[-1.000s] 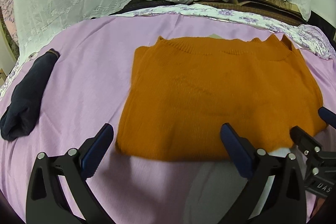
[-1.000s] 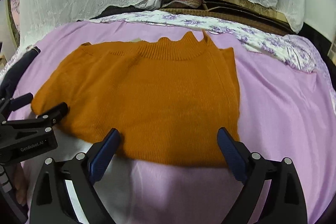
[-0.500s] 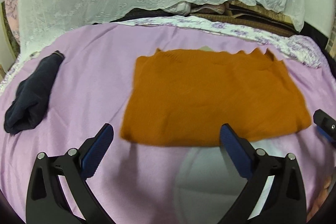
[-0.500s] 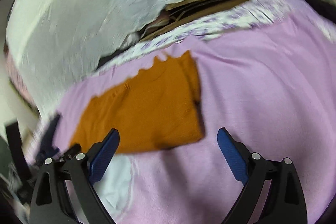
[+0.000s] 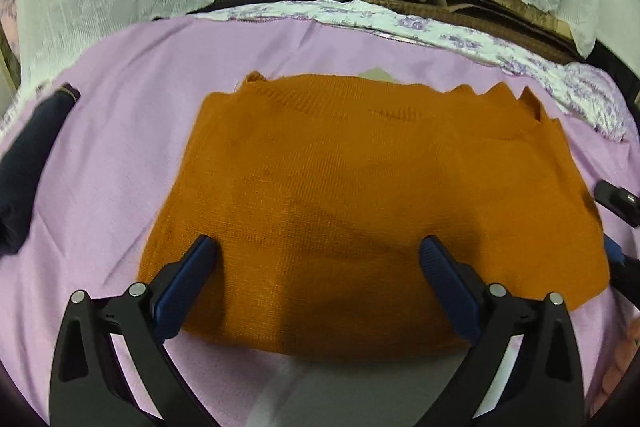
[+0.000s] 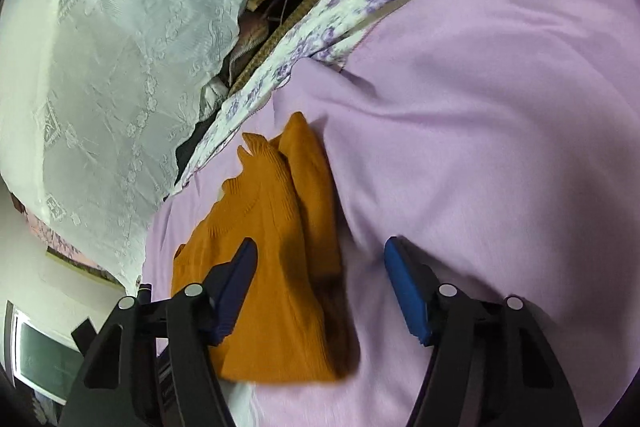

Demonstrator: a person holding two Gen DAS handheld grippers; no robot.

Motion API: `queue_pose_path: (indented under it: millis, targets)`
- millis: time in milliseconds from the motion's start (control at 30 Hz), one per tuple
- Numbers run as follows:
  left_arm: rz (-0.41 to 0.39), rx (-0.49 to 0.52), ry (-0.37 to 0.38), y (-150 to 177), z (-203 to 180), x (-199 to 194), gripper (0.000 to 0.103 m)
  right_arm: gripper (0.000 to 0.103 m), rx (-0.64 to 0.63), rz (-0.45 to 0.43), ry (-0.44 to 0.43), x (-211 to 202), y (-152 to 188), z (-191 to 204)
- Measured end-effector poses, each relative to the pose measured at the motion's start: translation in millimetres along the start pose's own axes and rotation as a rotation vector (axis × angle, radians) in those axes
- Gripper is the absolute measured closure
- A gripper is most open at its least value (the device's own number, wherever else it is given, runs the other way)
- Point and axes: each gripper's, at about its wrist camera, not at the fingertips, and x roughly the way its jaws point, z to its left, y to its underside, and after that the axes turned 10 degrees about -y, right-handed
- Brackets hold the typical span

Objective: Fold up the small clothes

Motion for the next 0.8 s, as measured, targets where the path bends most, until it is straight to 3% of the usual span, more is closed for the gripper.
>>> queue_pose_path:
  millis: [233,333,433,533,667,800]
  targets:
    - [-0.032,0.038,-0.044,5,-9,-1,0.004,0.038,-0.142,0.02,0.058,34,-9,15]
    - [-0.028,0.032,-0.035,5,-7,-1,0.004,0.064,-0.173,0.003,0.051,28,-1,17]
    - [-0.029,0.032,-0.035,5,-7,-2,0.004,0.066,-0.207,0.012,0.001,21,7,25]
    - [-0.027,0.028,-0.029,6,-6,-2,0.004,0.066,-0.228,0.036,0.022,25,12,29]
    - [-0.029,0.034,-0.038,7,-7,-2,0.004,0.081,-0.153,0.024,-0.012,23,8,17]
    - [-0.054,0.019,-0.032,7,-3,-8,0.004,0.084,-0.183,0.004,-0.002,19,13,24]
